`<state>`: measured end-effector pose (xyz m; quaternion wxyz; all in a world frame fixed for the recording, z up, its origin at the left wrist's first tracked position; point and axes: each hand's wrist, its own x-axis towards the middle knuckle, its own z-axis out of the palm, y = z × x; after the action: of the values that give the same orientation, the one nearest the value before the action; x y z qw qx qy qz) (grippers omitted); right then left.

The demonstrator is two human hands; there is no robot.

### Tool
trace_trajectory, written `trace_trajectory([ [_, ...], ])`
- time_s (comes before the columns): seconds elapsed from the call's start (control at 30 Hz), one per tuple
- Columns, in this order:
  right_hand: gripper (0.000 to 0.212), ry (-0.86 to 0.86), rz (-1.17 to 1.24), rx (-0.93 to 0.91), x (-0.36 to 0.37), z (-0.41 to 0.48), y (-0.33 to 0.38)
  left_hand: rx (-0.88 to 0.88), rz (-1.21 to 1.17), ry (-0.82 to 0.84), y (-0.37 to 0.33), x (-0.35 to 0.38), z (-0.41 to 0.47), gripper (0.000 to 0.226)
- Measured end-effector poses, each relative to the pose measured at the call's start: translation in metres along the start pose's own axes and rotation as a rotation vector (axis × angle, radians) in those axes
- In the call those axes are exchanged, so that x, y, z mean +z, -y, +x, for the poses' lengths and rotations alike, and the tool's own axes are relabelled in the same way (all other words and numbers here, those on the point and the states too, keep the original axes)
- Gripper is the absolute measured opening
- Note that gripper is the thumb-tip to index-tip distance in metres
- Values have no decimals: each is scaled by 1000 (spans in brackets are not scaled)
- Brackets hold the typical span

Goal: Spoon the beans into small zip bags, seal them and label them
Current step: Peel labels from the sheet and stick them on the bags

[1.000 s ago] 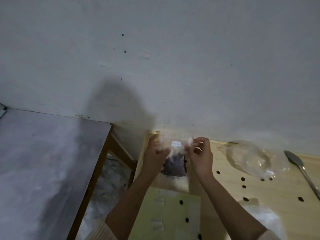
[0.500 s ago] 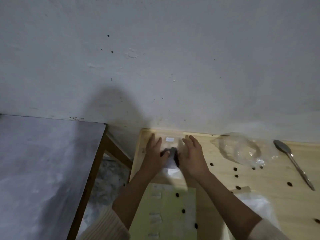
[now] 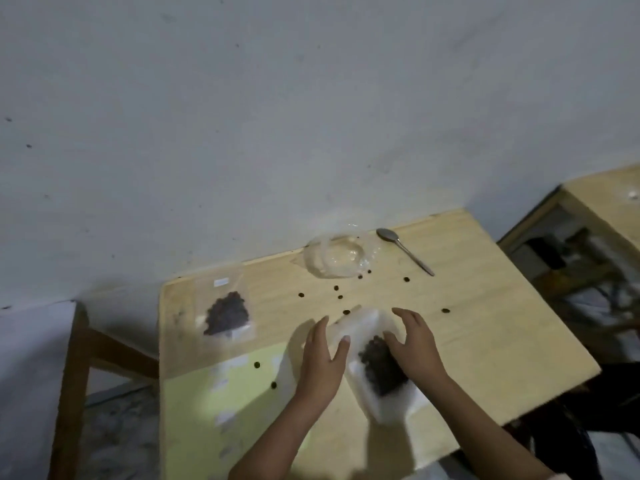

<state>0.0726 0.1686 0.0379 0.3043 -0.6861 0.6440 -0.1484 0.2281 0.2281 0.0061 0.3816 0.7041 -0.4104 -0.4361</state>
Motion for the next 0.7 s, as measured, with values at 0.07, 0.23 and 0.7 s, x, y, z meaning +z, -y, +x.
trace_trajectory([
  [0.07, 48, 65, 15, 21, -1, -9, -10, -32, 26, 44, 1, 15, -8, 61],
  [0.23, 46, 89, 8, -14, 8, -19, -18, -103, 51, 67, 2, 33, -15, 67],
  [0.7, 37, -76, 132, -1, 21, -20, -4, -110, -275, -253, 3, 30, -6, 35],
])
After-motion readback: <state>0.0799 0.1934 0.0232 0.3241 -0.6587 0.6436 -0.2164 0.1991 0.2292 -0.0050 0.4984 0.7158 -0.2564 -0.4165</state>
